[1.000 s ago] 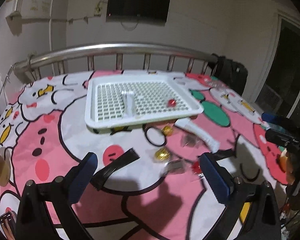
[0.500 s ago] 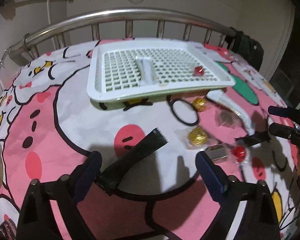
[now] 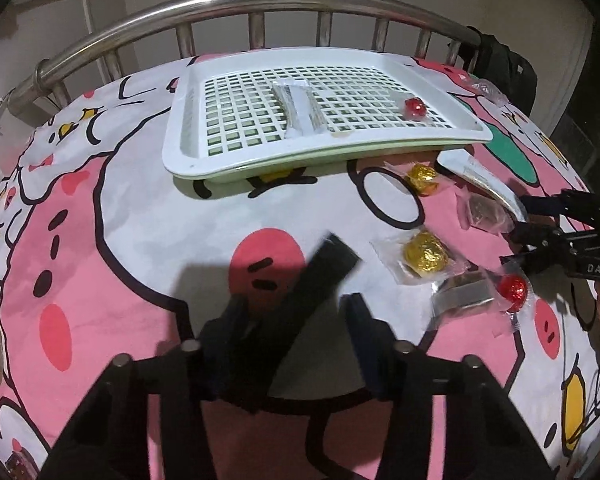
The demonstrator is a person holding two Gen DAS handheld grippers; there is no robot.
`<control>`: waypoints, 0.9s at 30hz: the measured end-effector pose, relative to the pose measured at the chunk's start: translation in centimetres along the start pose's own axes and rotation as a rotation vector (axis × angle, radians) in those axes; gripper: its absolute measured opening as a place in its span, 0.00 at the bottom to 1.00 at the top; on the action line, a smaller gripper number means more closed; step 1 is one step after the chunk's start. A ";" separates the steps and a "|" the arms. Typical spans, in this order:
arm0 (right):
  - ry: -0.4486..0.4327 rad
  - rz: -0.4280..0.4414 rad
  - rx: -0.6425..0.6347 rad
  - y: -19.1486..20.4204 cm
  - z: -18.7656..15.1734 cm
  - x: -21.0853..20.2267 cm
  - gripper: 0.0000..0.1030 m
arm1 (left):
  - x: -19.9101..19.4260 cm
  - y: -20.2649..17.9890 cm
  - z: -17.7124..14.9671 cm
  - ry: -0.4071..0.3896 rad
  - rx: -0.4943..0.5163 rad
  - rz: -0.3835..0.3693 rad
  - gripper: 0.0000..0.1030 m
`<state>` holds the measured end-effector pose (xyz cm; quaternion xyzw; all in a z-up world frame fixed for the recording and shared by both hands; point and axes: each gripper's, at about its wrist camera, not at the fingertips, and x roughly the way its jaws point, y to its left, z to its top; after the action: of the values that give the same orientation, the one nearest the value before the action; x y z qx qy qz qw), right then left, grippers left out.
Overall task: Organize snacks
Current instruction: 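Grasp the black strip with the left gripper while the right gripper grasps a white snack stick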
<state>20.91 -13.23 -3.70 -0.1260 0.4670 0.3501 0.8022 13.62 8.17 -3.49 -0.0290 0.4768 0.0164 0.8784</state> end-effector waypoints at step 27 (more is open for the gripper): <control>-0.089 0.204 0.153 2.6 -2.6 -4.0 0.28 | -3.8 -3.1 -1.4 -0.094 -0.060 -0.141 0.11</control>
<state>16.17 -14.52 -1.42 -0.0005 0.4668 0.3984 0.7895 10.58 5.01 -0.93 -0.0880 0.4310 -0.0297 0.8975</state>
